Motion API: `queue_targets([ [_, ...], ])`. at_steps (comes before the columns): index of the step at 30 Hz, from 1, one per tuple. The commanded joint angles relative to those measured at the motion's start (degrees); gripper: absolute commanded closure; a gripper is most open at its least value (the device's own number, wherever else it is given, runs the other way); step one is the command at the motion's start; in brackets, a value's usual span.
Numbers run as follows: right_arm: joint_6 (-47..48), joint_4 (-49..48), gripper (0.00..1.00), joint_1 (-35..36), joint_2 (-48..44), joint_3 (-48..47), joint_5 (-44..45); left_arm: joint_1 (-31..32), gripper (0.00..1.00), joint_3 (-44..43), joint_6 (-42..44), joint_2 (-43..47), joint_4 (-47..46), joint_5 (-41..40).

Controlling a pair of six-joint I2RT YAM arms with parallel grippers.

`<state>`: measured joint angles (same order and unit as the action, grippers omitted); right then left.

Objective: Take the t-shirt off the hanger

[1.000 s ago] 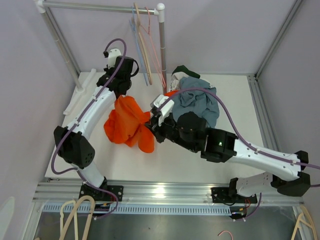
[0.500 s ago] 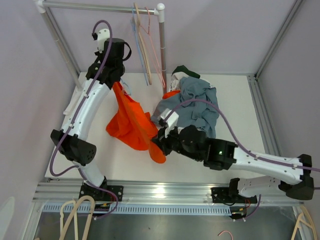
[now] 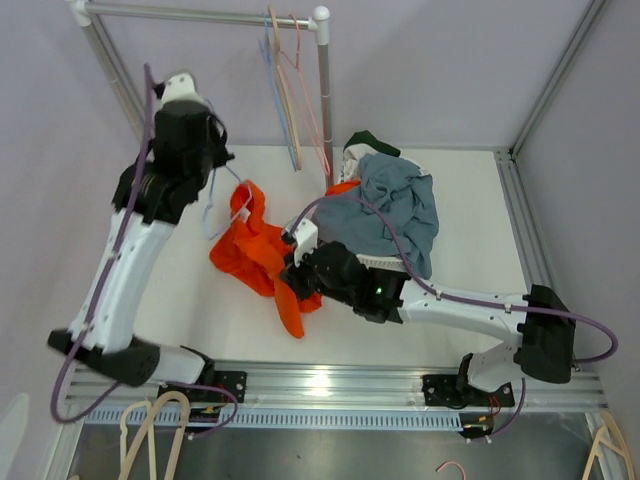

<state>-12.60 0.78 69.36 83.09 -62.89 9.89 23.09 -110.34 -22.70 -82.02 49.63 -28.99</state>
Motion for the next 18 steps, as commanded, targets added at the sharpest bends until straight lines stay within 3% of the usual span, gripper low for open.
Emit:
queue_targets([
  [1, 2.58, -6.75, 1.0, -4.49, 0.23, -6.27, 1.27, 2.13, 0.99, 10.03, -2.53, 13.88, 0.38, 12.29],
  [5, 3.37, -3.87, 1.0, -7.84, 2.6, -10.57, -0.13, 3.89, 0.99, 14.89, -2.79, 24.34, 4.07, 12.12],
  [8, 2.58, -2.01, 1.0, -8.1, 4.88, -11.81, -1.36, 3.89, 0.99, 15.95, -1.65, 29.35, 6.62, 7.66],
  [12, 0.91, 6.5, 1.0, -8.63, 14.62, -20.58, -5.75, 3.72, 0.99, 14.38, 0.37, 30.08, 6.98, -1.22],
  [18, -2.25, 16.44, 1.0, -10.03, 31.24, -34.29, -8.74, 2.58, 0.99, 11.83, 8.17, 29.55, -0.57, -4.76],
])
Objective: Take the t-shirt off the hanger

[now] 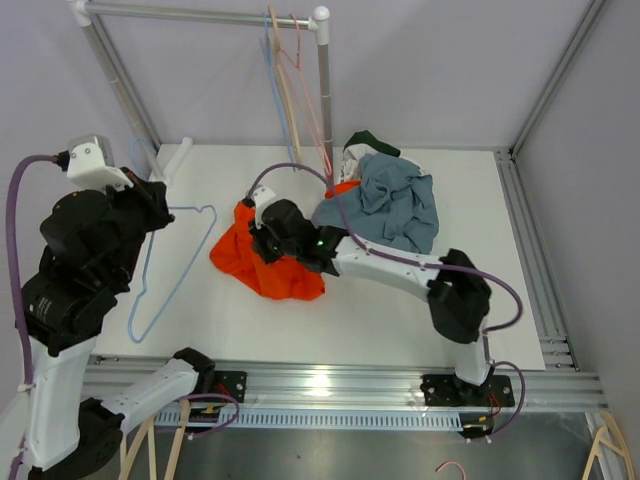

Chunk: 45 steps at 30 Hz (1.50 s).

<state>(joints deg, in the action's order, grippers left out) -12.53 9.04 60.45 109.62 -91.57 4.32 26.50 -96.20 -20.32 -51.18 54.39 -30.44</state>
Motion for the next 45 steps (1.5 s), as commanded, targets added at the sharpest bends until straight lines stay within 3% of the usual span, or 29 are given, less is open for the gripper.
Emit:
queue_targets([
  [1, -2.49, 11.41, 1.0, -1.29, 8.29, -7.64, -3.35, -1.1, 0.99, -2.76, 6.86, -1.47, -6.22, -2.01],
  [5, -2.5, 19.16, 0.97, -1.73, 15.59, -18.54, -2.38, -1.45, 0.99, -4.78, 12.4, -1.82, -11.4, 0.81],
  [6, -2.23, 20.48, 0.87, -1.82, 16.58, -21.78, -2.04, -1.45, 0.99, -5.74, 13.1, -1.91, -12.02, 0.9],
  [9, -1.18, 24.96, 0.34, -2.0, 20.0, -25.66, -2.21, -1.63, 0.99, -7.41, 16.18, -1.99, -14.83, -0.15],
  [11, -0.65, 27.52, 0.19, -2.0, 22.11, -28.57, -0.89, -1.8, 0.99, -8.9, 17.76, -2.95, -15.81, -1.11],
  [12, -0.56, 28.22, 0.17, -2.17, 22.82, -29.19, -0.98, -1.98, 0.99, -9.78, 18.2, -3.31, -15.89, -1.2],
  [14, -0.47, 30.07, 0.02, -2.61, 24.23, -30.59, -2.11, -2.33, 0.99, -10.84, 18.38, -4.45, -15.98, -1.03],
  [18, 0.4, 34.81, 0.0, -2.96, 28.88, -34.37, -3.53, -3.99, 0.99, -9.28, 19.87, -5.07, -20.28, 2.55],
  [23, 0.93, 40.7, 0.0, -3.4, 35.29, -38.15, -3.0, -11.98, 0.99, -8.74, 17.77, -7.79, -22.92, 14.51],
  [28, 0.67, 41.15, 0.03, -4.28, 37.24, -37.89, -2.38, -14.11, 0.99, -5.84, 17.5, -10.25, -28.98, 21.47],
  [29, 0.76, 41.23, 0.12, -4.28, 37.59, -37.89, -2.73, -14.46, 0.99, -5.49, 17.59, -10.69, -29.6, 21.99],
  [30, 0.84, 41.41, 0.45, -4.54, 37.68, -37.89, -3.26, -14.63, 0.99, -5.83, 17.94, -11.31, -30.04, 22.0],
  [31, 0.76, 41.76, 0.69, -4.55, 37.68, -37.46, -3.61, -14.81, 0.99, -6.45, 18.03, -12.62, -30.65, 21.91],
  [32, 0.58, 42.02, 1.0, -4.63, 37.59, -37.11, -3.61, -15.68, 0.99, -6.63, 18.12, -13.24, -31.27, 22.43],
  [35, 0.84, 41.6, 1.0, -4.02, 34.18, -31.33, -8.86, -18.66, 0.99, -6.63, 17.33, -15.96, -34.26, 25.85],
  [41, 1.19, 33.58, 1.0, -1.3, 9.33, -7.25, -21.53, -20.0, 0.99, -3.12, 14.25, -19.31, -43.9, 32.02],
  [42, 1.37, 34.72, 1.0, -0.77, 2.51, -5.91, -21.54, -20.0, 0.99, -1.11, 14.77, -19.31, -45.41, 30.89],
  [45, 0.94, 37.18, 1.0, 0.81, -6.76, -4.06, -20.58, -20.0, 0.99, -1.09, 15.74, -20.71, -48.15, 28.5],
])
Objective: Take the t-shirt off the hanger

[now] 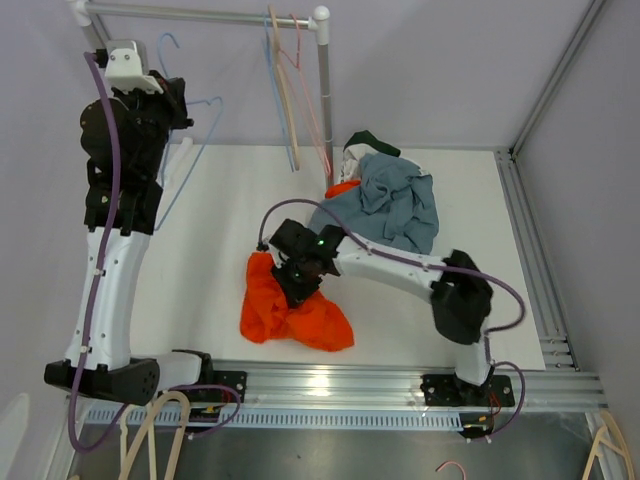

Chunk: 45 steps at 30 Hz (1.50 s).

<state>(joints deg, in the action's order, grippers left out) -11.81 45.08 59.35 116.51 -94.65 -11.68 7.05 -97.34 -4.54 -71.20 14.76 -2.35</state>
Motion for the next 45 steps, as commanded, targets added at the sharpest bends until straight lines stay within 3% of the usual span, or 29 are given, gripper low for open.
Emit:
queue_targets([
  [1, -0.14, 2.54, 1.0, 1.91, -19.16, -1.06, -3.79, -0.54, 0.99, -0.13, 0.14, -1.13, -8.87, 0.42],
  [5, -3.12, 10.97, 1.0, -0.37, -27.36, -5.8, 8.05, -0.54, 0.99, -1.62, 0.41, -3.33, -10.9, -0.98],
  [10, -2.6, 22.5, 1.0, -9.95, -30.29, -12.12, 15.08, -0.54, 0.99, -7.49, 0.05, -8.15, -10.63, -0.9],
  [16, -0.85, 22.68, 1.0, -15.75, -32.22, -22.31, 12.65, -0.54, 0.99, -12.96, -1.97, -12.82, -11.33, -0.73],
  [22, 0.91, 24.27, 1.0, -19.44, -24.5, -36.91, 18.62, -0.54, 0.99, -22.71, -1.09, -20.99, -9.23, 0.59],
  [31, -0.57, 11.27, 1.0, -34.21, -13.41, -30.25, 14.32, -0.54, 0.99, -28.87, -1.53, -28.9, -10.28, 1.91],
  [39, -3.92, 3.71, 1.0, -37.2, 3.08, -23.39, 15.03, -0.46, 0.99, -31.33, -1.53, -33.82, -12.13, 3.65],
  [45, -4.62, -1.05, 1.0, -39.58, 8.29, -15.83, 12.65, 1.12, 0.99, -32.48, -0.48, -35.41, -12.3, 3.32],
])
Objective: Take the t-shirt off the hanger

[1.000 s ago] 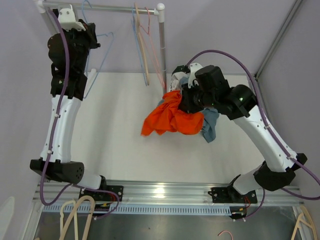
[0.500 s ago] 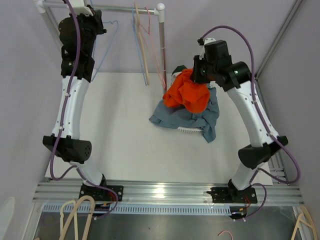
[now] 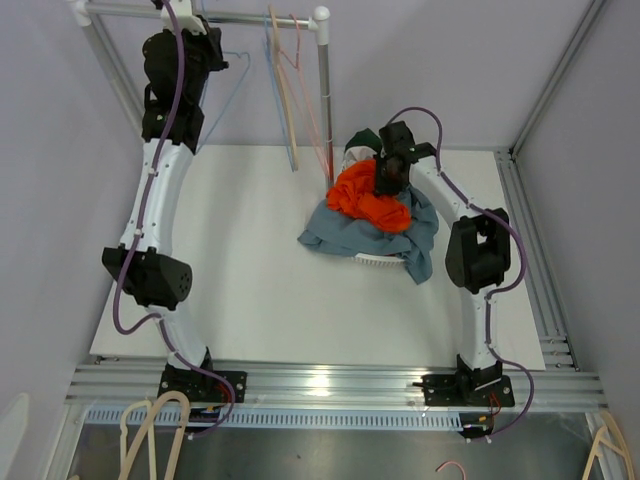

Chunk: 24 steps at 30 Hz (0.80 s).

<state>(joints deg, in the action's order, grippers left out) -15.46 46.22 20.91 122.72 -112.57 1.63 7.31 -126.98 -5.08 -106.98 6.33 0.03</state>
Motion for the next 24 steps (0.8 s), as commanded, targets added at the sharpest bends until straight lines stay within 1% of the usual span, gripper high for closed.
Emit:
queue_targets([
  [1, -0.88, -2.1, 1.0, -1.3, 3.74, 2.36, -0.57, 1.38, 0.99, -2.92, 0.25, 0.37, -3.95, 0.76],
  [5, -0.62, -1.22, 1.0, -1.22, 7.09, 4.11, 0.22, 3.41, 0.99, -1.96, 1.47, 1.07, -4.3, 0.32],
  [8, -0.62, -1.48, 1.0, -1.31, 9.46, 5.79, -0.31, 5.34, 0.99, 1.9, 2.18, 2.91, -6.32, 0.23],
  [9, -0.53, -0.61, 1.0, -1.31, 10.17, 5.53, -0.75, 5.95, 0.99, 4.17, 2.7, 3.18, -8.15, -0.29],
  [11, -0.62, -0.16, 1.0, -1.31, 11.14, 5.87, -2.75, 7.45, 0.99, 5.16, 4.37, 3.36, -9.4, -3.19],
  [13, -0.79, -1.38, 1.0, -1.39, 9.92, 8.4, -3.82, 8.33, 0.99, 5.95, 4.82, 3.01, -9.14, -4.94],
  [14, -0.97, -2.87, 1.0, -1.39, 7.82, 9.38, -4.09, 8.42, 0.99, 6.21, 4.73, 3.18, -9.14, -5.22],
  [16, -1.32, -3.67, 1.0, -1.48, 5.88, 11.14, -4.61, 8.42, 0.99, 8.84, 4.03, 3.7, -10.19, -5.22],
  [18, -1.32, -3.77, 1.0, -1.48, 4.38, 11.5, -4.88, 8.42, 0.99, 12.0, 3.77, 4.41, -10.98, -5.22],
  [21, -1.06, -3.5, 0.99, -1.48, 4.9, 11.41, -4.62, 8.51, 0.99, 13.42, 3.41, 4.94, -11.43, -6.0],
  [23, -0.8, -3.15, 0.96, -1.39, 5.34, 11.15, -4.53, 8.51, 0.93, 13.86, 3.32, 5.11, -11.51, -6.88],
  [24, -0.71, -3.15, 0.96, -1.39, 5.43, 11.15, -4.44, 8.51, 0.91, 14.21, 3.41, 5.46, -11.77, -7.5],
])
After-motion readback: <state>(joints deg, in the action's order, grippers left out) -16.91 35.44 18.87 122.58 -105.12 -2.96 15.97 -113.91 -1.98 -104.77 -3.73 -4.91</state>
